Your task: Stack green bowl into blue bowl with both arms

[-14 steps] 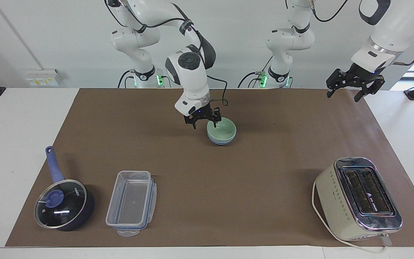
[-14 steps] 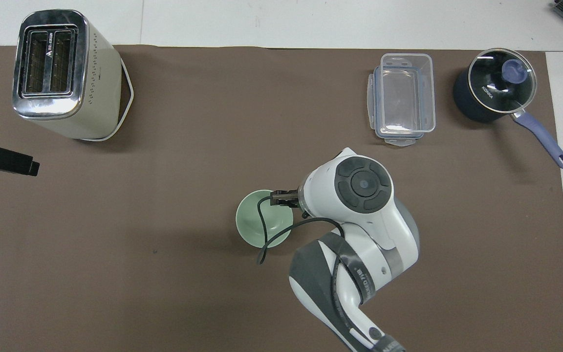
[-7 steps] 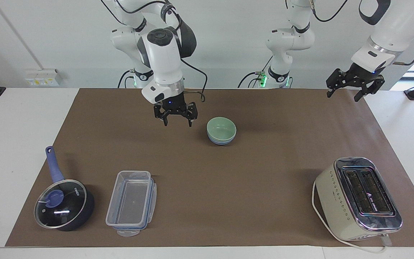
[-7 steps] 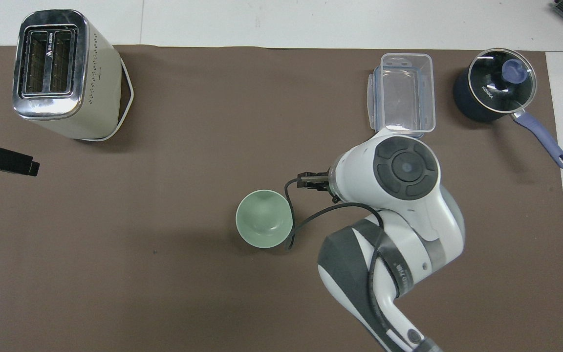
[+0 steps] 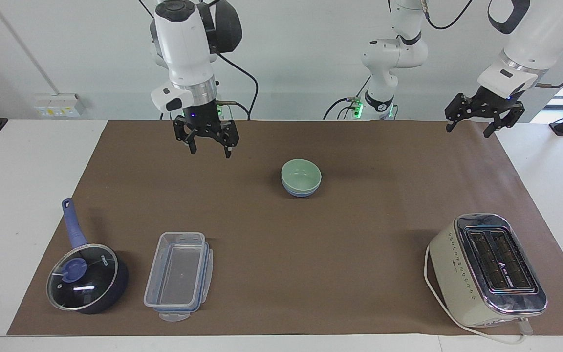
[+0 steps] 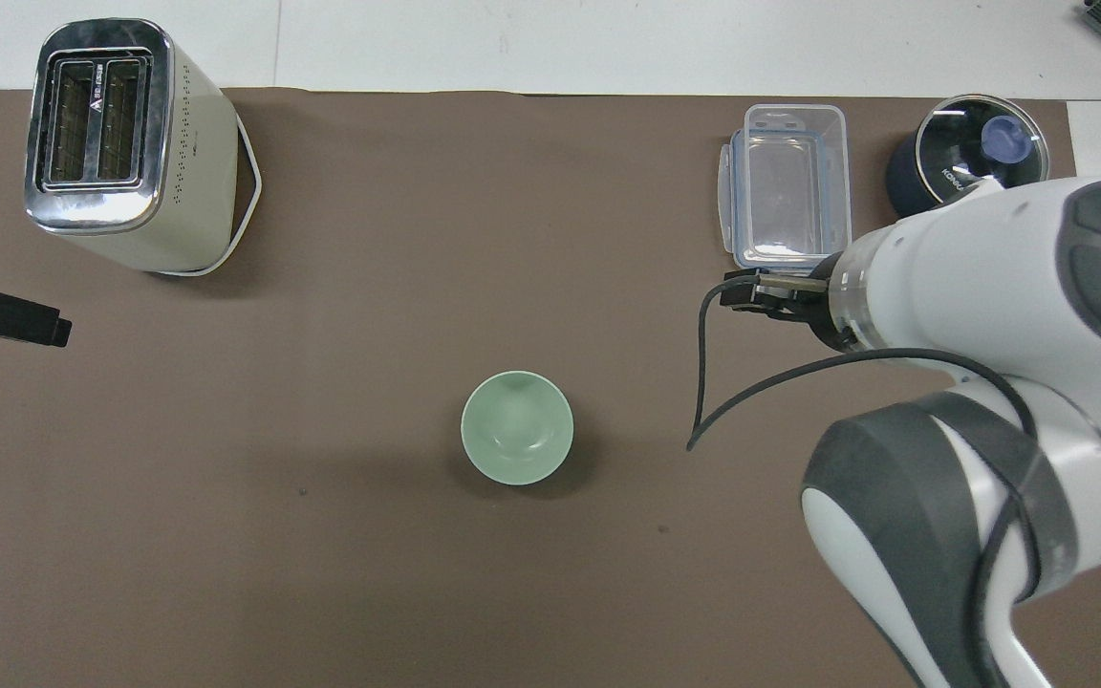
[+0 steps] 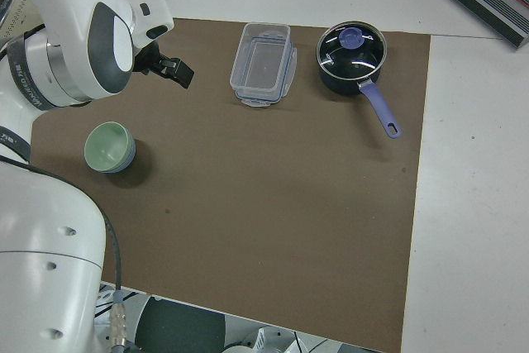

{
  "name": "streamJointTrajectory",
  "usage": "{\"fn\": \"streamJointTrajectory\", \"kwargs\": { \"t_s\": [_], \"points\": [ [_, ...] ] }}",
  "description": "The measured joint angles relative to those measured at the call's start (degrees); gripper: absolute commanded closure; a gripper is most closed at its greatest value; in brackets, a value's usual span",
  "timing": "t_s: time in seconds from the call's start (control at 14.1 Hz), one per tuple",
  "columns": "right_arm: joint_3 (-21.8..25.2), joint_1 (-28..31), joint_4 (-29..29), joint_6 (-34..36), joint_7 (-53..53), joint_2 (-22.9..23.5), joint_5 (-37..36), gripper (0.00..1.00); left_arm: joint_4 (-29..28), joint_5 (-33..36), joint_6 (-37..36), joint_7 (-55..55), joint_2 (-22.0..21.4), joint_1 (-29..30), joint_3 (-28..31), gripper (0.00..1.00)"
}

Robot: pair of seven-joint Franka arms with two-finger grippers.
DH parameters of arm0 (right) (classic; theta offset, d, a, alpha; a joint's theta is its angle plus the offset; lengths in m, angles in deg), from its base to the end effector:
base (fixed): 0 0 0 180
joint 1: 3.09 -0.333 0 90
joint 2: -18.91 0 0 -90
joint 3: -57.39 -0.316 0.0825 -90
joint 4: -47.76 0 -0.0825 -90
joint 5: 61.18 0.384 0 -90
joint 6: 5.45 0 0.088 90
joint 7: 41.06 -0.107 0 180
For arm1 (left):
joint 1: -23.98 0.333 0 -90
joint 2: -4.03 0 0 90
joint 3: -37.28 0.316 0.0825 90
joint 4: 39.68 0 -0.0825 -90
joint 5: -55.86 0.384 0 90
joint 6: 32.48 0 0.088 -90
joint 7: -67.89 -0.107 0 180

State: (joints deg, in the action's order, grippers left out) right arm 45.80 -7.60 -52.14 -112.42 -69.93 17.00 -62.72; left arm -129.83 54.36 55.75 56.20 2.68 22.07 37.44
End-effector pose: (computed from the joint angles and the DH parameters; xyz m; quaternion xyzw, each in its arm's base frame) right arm 0.5453 0.1570 0.5876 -0.9910 0.1078 -0.0783 0.0146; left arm 0.5438 -0.0195 0.6335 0.9930 -0.1173 -0.0038 0.0135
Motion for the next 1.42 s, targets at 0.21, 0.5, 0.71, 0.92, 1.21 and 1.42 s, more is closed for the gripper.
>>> {"fn": "streamJointTrajectory", "kwargs": {
  "t_s": [0.21,0.5,0.71,0.92,1.21,1.42],
  "points": [
    [0.08,2.68,2.15,4.92,1.19,-1.51,0.03,0.0,-0.01,0.05,-0.12,-0.03,0.0,0.0,0.0,0.0],
    [1.18,3.61,3.68,6.93,1.21,-3.06,0.04,0.0,-0.01,0.07,-0.16,1.01,0.0,0.0,0.08,0.0],
    [3.56,3.61,3.87,8.81,1.21,-5.27,0.05,0.0,-0.01,0.08,-0.19,1.61,0.0,0.0,0.06,0.0],
    [7.94,3.63,3.9,11.71,4.83,-7.16,0.05,0.0,-0.01,0.1,-0.21,1.72,0.0,0.0,0.06,0.0],
    [13.75,3.67,3.88,15.37,16.25,-7.66,0.62,0.0,-0.01,0.11,-0.23,1.79,0.0,0.0,0.06,0.0],
    [15.36,3.67,3.66,16.86,20.19,-7.58,0.92,0.0,-0.01,0.11,-0.24,1.81,0.0,0.0,0.04,0.0]
  ]
}}
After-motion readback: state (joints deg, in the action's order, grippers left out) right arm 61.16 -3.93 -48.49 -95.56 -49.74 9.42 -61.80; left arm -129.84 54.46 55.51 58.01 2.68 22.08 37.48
